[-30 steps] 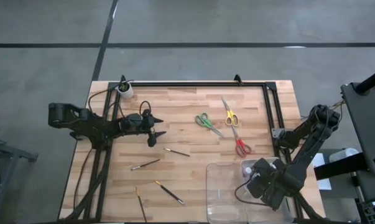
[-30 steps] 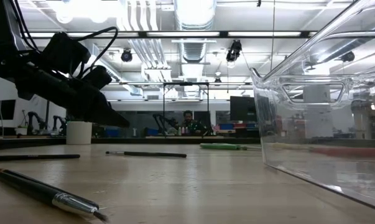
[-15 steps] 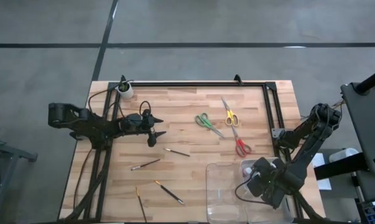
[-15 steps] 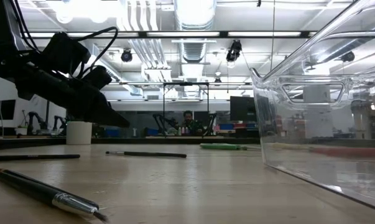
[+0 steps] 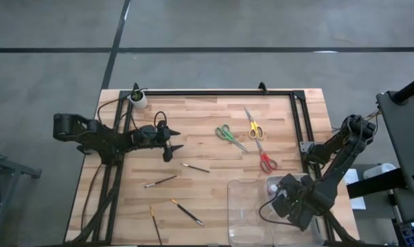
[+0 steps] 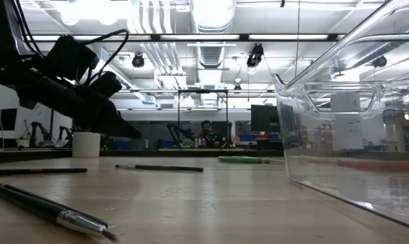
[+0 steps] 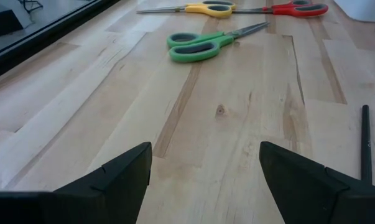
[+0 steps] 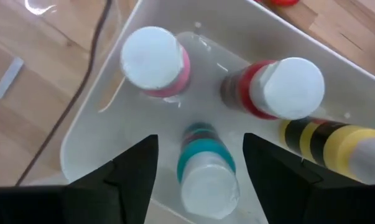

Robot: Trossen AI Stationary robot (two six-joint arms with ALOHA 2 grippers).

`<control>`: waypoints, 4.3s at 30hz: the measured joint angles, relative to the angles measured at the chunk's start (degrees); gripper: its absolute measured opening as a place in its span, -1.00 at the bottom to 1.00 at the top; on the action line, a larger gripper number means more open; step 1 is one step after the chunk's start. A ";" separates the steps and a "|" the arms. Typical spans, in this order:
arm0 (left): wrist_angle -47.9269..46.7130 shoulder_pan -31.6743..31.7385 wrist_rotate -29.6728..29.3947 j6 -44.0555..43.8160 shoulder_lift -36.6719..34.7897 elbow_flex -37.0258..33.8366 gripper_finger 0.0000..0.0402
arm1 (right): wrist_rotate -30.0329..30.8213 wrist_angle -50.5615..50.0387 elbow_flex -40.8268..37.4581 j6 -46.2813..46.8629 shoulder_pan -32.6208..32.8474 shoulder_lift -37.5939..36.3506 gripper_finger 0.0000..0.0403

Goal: Pick & Place Paint Supplies
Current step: Put the top silver paintbrush into the right transparent bin

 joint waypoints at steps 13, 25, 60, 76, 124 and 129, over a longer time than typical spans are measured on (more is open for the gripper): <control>0.00 0.00 0.00 -0.14 0.00 0.00 0.51 | 5.81 -12.92 11.45 -2.64 -0.02 -0.02 0.16; 0.00 0.00 0.00 -0.16 0.00 0.00 0.51 | 21.32 -16.07 15.02 -12.54 -1.21 -3.05 0.16; -3.45 -0.02 0.02 -6.01 0.00 -0.01 0.51 | 16.59 50.61 -19.26 -95.39 -38.56 -39.50 0.16; -8.02 -0.02 0.26 -13.79 0.00 0.00 0.51 | 21.66 54.79 -22.02 -104.66 -50.75 -42.49 0.16; -11.62 -0.01 0.24 -19.72 -0.02 0.00 0.51 | 20.81 54.68 -22.06 -104.65 -51.54 -40.79 0.16; -11.61 -0.02 0.24 -19.77 -0.02 0.00 0.51 | 20.81 54.68 -22.06 -104.65 -51.54 -40.79 0.16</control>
